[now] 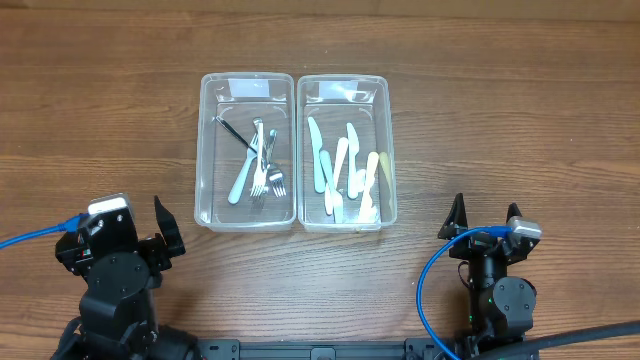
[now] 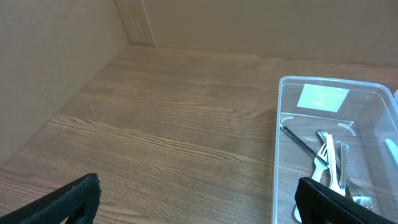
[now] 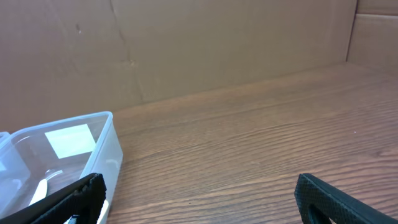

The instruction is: Pack container

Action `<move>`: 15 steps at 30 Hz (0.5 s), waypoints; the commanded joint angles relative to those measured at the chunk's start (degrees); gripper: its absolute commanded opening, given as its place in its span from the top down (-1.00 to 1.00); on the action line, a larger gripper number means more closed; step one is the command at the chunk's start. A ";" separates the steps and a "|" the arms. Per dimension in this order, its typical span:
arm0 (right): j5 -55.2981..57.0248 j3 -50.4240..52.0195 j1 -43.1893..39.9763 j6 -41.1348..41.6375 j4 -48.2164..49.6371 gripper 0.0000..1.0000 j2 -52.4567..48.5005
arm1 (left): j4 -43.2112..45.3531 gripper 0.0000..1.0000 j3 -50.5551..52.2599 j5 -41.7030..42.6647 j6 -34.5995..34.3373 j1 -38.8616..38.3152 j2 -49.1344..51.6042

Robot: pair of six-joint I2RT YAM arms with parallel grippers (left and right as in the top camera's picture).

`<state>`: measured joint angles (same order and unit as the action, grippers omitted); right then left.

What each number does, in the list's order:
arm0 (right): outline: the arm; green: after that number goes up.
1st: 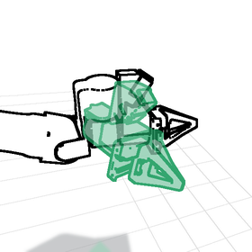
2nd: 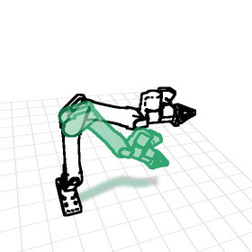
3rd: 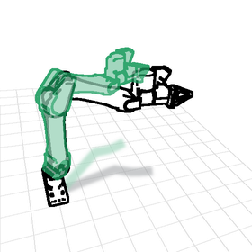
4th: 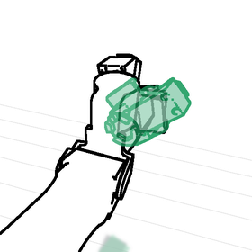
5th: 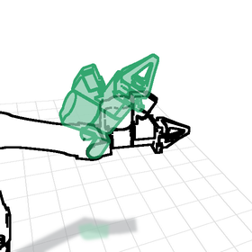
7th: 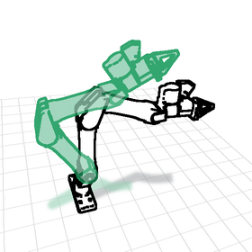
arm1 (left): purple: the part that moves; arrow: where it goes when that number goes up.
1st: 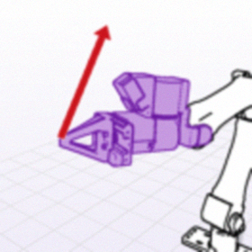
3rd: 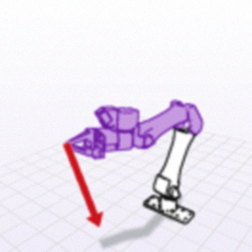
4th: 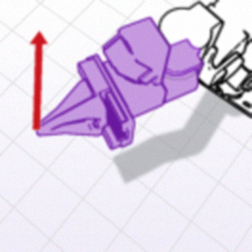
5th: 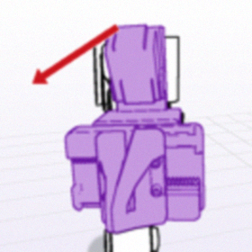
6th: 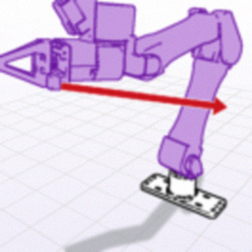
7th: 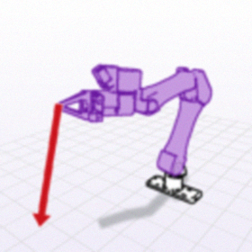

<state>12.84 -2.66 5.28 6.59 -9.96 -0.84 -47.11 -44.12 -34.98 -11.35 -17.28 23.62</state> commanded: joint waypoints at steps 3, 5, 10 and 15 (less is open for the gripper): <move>-5.25 -0.17 -0.26 -5.92 0.15 -1.00 0.68 | 0.17 -1.00 0.37 -0.76 1.03 -0.48 -0.50; -5.20 -0.20 -0.26 -6.03 0.15 -1.00 0.68 | 0.17 -1.00 0.37 -0.76 1.03 -0.48 -0.50; -5.42 -0.20 -0.26 -6.36 0.15 -1.00 0.68 | 0.17 -1.00 0.37 -0.76 1.03 -0.48 -0.50; -5.62 -0.17 -0.26 -7.04 0.15 -1.00 0.68 | 0.17 -1.00 0.37 -0.76 1.03 -0.48 -0.50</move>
<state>7.75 -2.66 5.28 0.60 -9.98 -0.84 -47.11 -44.12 -34.98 -11.35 -17.28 23.62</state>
